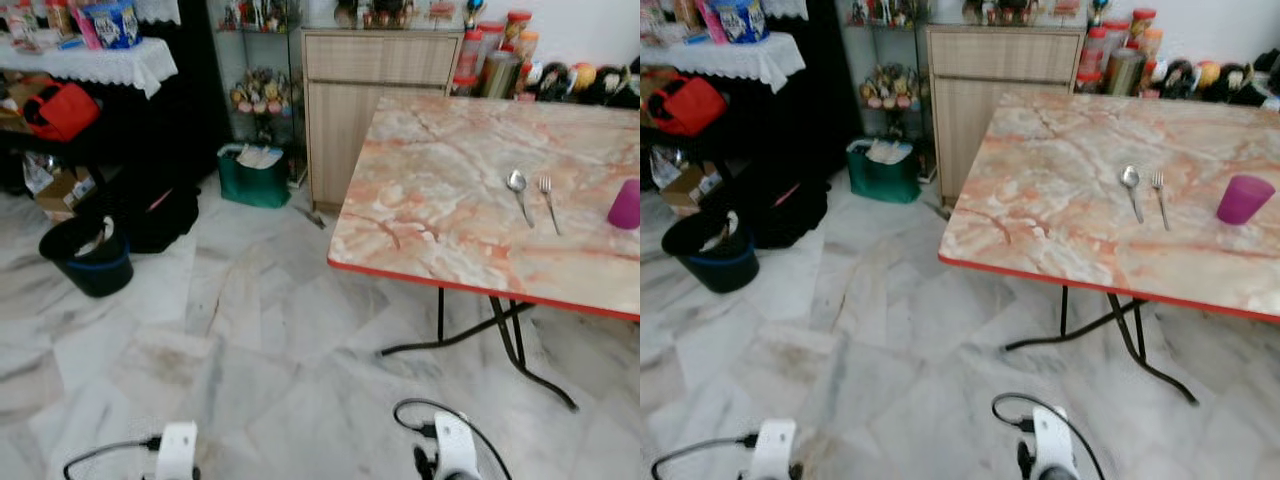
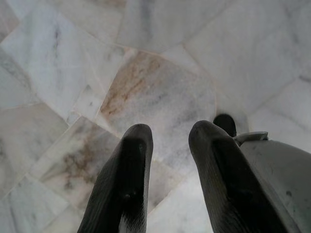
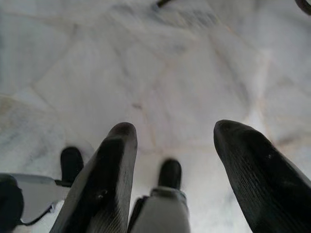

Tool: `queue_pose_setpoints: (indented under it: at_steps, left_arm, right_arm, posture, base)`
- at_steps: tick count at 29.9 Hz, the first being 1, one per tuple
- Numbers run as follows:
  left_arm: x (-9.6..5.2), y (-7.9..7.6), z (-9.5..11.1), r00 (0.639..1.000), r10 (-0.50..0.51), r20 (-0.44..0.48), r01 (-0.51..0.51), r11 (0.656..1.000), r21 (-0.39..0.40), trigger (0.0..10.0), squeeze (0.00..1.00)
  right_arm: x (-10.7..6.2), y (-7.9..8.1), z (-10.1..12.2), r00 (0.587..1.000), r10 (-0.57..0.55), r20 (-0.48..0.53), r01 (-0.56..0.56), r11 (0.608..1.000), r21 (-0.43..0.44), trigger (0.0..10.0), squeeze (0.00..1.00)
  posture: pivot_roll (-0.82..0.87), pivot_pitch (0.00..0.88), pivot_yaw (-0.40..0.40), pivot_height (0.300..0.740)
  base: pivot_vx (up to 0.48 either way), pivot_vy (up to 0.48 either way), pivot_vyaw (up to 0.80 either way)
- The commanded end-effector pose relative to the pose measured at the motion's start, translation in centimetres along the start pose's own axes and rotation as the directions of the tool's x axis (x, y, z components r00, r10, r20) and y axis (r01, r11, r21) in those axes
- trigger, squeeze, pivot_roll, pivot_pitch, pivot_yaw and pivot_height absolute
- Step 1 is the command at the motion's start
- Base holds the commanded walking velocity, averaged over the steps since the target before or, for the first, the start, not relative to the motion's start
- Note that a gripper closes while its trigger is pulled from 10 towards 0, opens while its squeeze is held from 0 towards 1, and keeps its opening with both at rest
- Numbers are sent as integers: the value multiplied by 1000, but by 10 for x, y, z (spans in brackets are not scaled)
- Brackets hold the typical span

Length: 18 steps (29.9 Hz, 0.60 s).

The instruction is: Setting the table

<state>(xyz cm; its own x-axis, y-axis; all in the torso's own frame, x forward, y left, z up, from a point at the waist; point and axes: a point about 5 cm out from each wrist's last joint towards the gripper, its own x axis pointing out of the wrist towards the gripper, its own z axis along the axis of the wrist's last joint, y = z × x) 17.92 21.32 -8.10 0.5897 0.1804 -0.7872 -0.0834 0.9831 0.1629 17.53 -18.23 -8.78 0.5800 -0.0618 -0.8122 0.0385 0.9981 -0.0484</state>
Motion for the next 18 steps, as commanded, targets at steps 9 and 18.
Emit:
queue_pose_setpoints:
  at_steps: [9,18]
  left_arm:
    - [1,-2,6,999,-26,23,26,1000,-13,10000,0]
    - [1,-4,7,999,-35,30,36,999,-28,10000,0]
  right_arm:
    - [1,0,5,1000,-7,15,7,1000,8,10000,0]
    - [1,-4,7,999,-35,21,34,999,40,10000,0]
  posture:
    - [42,0,27,740]
    - [45,0,23,740]
  base:
    - [0,0,0]
    - [0,0,0]
